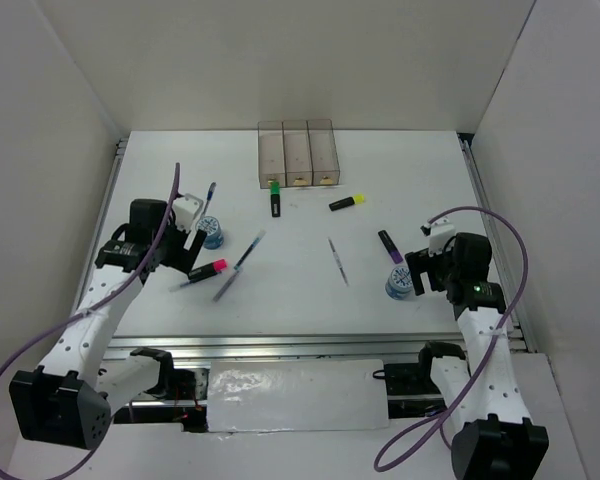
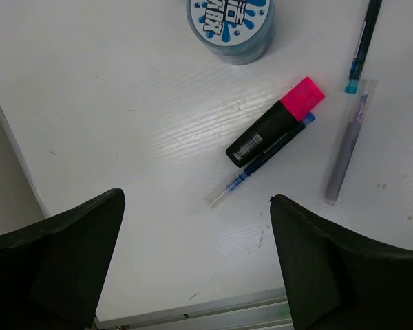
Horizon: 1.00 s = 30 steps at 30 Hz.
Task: Sort the stationery into containers
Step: Grab a piece of stationery with the left arm
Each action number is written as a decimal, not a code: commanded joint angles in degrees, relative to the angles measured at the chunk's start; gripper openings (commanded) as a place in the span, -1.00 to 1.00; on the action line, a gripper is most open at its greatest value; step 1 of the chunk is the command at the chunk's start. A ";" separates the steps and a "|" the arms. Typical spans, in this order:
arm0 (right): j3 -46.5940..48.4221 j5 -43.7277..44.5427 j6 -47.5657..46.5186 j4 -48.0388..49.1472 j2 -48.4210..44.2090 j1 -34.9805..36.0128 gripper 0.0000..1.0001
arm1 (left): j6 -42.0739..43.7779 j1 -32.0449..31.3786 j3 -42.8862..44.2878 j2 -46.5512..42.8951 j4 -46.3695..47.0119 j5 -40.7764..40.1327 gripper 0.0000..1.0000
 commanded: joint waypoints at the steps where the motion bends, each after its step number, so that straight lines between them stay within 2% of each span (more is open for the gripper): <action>1: 2.19 1.89 0.44 -1.26 1.89 -0.14 1.00 | -0.27 -0.46 2.30 -1.00 3.36 1.99 0.99; 5: 2.81 1.81 1.50 -1.34 3.48 -0.23 1.00 | -0.37 -0.55 8.18 7.35 1.08 5.49 0.91; 9: 3.95 0.41 2.20 -2.39 6.72 -0.05 1.00 | -0.63 -0.55 10.47 12.62 0.55 9.36 0.99; 21: 7.02 -1.62 2.47 -6.00 10.34 -0.05 1.00 | -4.06 1.73 16.98 28.43 2.83 9.46 0.99; 30: 7.11 -2.32 2.47 -6.18 11.21 -0.05 1.00 | -4.33 2.52 20.67 35.65 4.41 12.79 0.95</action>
